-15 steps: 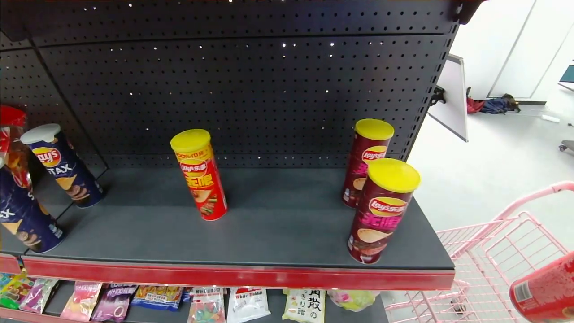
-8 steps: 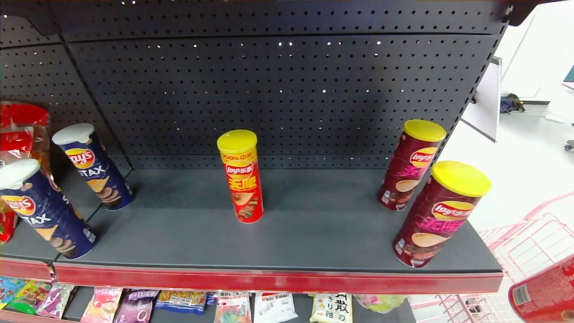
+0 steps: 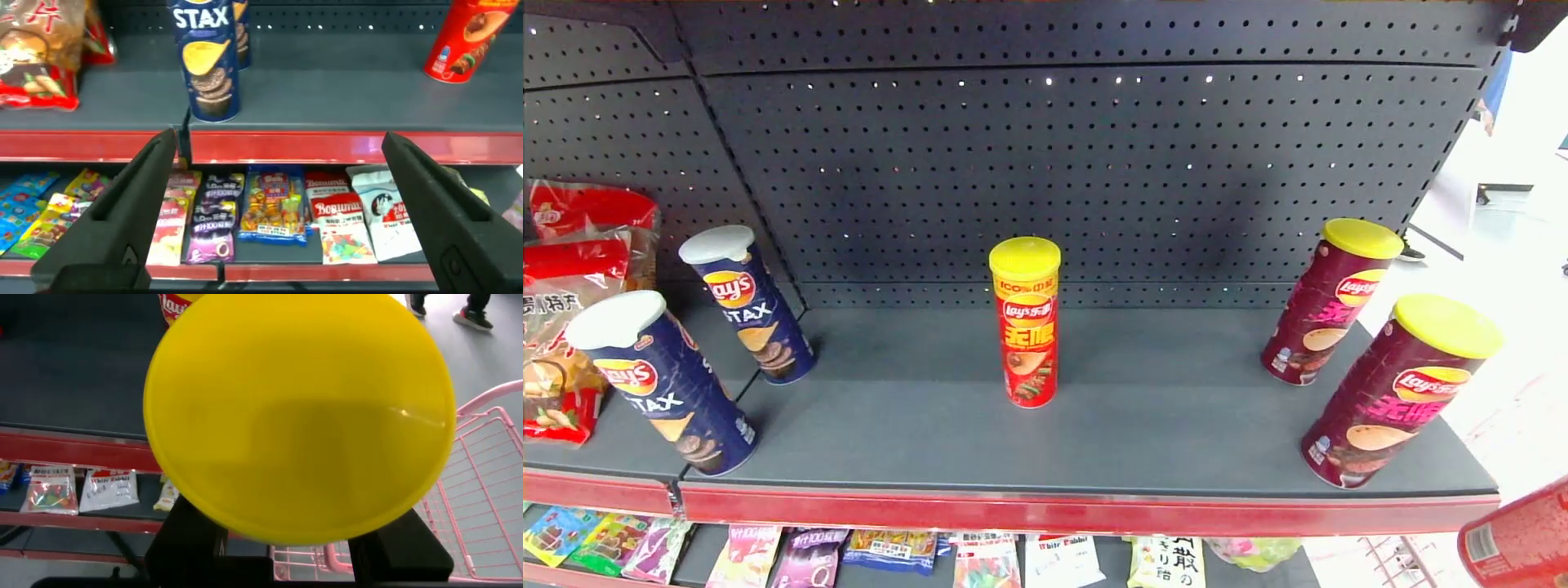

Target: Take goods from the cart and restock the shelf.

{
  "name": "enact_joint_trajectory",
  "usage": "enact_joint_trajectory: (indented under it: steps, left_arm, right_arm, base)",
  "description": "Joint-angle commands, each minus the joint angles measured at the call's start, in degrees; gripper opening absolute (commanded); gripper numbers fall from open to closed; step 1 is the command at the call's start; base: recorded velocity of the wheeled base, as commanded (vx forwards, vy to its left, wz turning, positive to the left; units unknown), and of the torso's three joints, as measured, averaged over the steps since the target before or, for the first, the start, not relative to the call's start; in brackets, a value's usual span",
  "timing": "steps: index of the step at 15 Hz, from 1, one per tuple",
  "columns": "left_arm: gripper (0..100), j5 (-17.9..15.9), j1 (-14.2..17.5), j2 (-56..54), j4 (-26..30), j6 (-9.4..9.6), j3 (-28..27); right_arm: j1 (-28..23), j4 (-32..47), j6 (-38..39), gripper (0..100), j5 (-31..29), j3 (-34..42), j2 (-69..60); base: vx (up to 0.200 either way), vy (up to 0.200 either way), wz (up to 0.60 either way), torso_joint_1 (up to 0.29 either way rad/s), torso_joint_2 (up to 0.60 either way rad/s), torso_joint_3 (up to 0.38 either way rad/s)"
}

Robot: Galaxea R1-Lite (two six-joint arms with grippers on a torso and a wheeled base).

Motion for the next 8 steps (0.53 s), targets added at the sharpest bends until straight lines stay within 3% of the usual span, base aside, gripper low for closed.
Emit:
enact_joint_trajectory:
  steps: [1,3,6,8]
  left_arm:
    - [100,0.0,0.0,0.0,0.0,-0.01,0.0]
    - [100,0.0,0.0,0.0,0.0,0.07,0.0]
    - [100,-0.2,-0.3,1.7,0.0,0.51,0.0]
    - [100,-2.9,-0.7,2.1,0.1,2.97,-0.2]
  right_arm:
    - [0.4,4.0,-0.6,0,0.7,-1.1,-5.0]
    - [2.2,12.8,-1.6,0,5.1,-3.8,-12.4]
    - [2.4,18.5,-3.0,0,6.7,-3.6,-19.2]
    - [3.5,18.1,-3.1,0,8.9,-2.4,-19.1]
  base:
    - [0.0,0.0,0.0,0.0,0.0,0.0]
    - [0.0,0.0,0.0,0.0,0.0,0.0]
    - [0.0,0.0,0.0,0.0,0.0,0.0]
    - [0.0,0.0,0.0,0.0,0.0,0.0]
